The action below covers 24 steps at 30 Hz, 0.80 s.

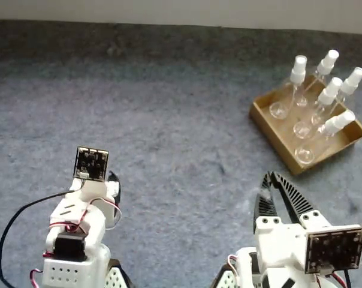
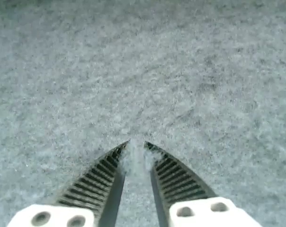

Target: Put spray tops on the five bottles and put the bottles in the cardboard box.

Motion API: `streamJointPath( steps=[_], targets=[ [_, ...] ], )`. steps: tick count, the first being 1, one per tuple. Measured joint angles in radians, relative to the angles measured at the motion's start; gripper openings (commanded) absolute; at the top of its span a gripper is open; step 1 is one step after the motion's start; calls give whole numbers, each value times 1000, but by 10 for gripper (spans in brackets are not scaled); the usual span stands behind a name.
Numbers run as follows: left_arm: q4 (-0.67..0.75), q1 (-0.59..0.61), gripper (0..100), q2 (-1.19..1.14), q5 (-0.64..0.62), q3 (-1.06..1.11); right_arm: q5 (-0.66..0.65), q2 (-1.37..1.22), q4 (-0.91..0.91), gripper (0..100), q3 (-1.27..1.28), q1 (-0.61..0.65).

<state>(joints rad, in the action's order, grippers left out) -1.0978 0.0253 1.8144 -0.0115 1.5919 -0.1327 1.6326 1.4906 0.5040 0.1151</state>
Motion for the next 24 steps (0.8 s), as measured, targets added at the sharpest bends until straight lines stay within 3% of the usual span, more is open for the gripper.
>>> streamJointPath(
  steps=[3,11,24],
  targets=[
    [0,12,7,0,0,46,0,11,0,5,6,0],
    [-5,183,7,0,-2,80,0,14,0,5,6,-2],
    [-91,189,5,0,0,81,0,18,-2,6,295,3]
  ],
)
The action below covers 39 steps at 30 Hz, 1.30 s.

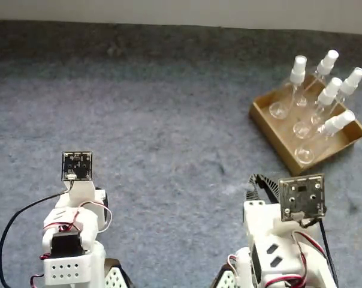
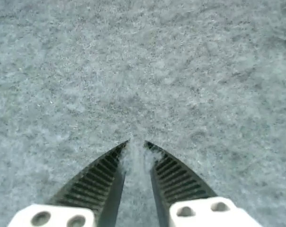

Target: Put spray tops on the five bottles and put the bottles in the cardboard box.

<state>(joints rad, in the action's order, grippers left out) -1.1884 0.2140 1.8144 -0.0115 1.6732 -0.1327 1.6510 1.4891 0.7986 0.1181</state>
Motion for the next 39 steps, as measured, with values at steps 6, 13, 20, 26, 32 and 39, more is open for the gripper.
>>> streamJointPath(
  steps=[6,13,20,26,32,39],
  targets=[
    [-18,-120,7,0,0,0,0,0,0,6,137,0],
    [-124,-137,7,0,0,0,0,-2,-3,6,316,0],
    [-129,-141,7,0,0,0,0,-2,-84,6,427,0],
    [-129,-141,7,0,0,0,0,-3,-192,5,615,0],
    [-129,-141,7,0,0,0,0,-3,-281,5,760,0],
    [-129,-141,7,0,0,0,0,-11,-296,5,824,0]
  ],
)
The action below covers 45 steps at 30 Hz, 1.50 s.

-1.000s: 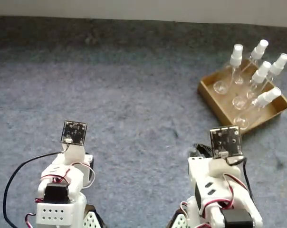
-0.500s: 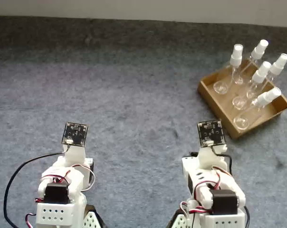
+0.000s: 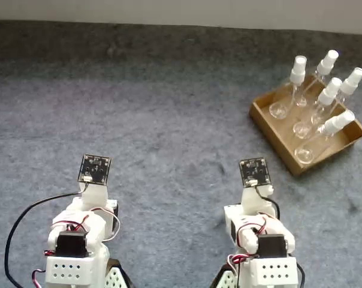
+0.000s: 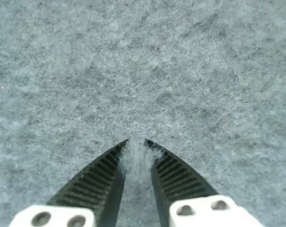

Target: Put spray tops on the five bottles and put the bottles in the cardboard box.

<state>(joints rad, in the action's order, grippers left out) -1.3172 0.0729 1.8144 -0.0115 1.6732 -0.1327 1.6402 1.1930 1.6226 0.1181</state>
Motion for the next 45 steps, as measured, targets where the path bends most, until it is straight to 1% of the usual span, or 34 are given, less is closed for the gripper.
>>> streamJointPath(
  steps=[5,12,20,26,31,35,37,45],
  targets=[
    [0,0,7,0,0,0,0,0,-5,5,40,0],
    [0,0,7,0,0,0,0,-2,-9,5,25,-11],
    [0,0,7,0,0,0,0,6,-14,5,-256,-167],
    [0,0,7,0,0,0,0,6,8,5,-425,-173],
    [0,0,7,0,0,0,0,15,110,5,-568,-180],
    [0,0,7,0,0,0,0,118,180,5,-655,-178],
    [0,0,7,0,0,0,0,178,199,5,-687,-176],
    [0,0,7,0,0,0,0,181,199,5,-717,-178]
  ],
)
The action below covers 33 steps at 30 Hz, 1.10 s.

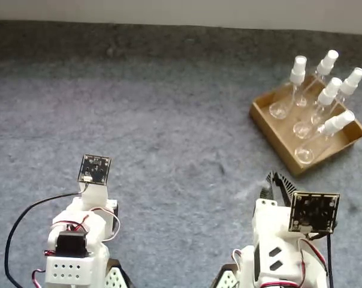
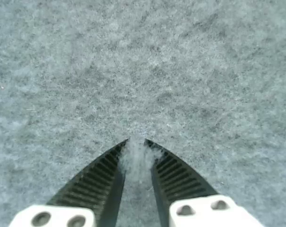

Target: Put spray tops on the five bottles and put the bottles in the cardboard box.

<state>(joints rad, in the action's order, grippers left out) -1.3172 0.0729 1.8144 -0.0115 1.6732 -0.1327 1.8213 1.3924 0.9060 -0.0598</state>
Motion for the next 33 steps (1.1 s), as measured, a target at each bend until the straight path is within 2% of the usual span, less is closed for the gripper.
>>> streamJointPath(
  steps=[3,7,12,16,20,25,33],
  targets=[
    [0,0,7,0,0,0,-6,0,-46,5,15,2],
    [0,0,7,0,0,0,-100,0,-124,5,126,2],
    [0,0,7,0,0,0,-117,0,-137,5,235,0],
    [0,0,7,0,0,0,-117,0,-175,5,267,6],
    [0,0,7,0,0,0,-110,-2,-213,5,322,77],
    [0,0,7,0,0,0,-35,-2,-216,5,330,143],
    [0,0,7,0,0,0,-25,-2,-216,5,416,149]
  ],
)
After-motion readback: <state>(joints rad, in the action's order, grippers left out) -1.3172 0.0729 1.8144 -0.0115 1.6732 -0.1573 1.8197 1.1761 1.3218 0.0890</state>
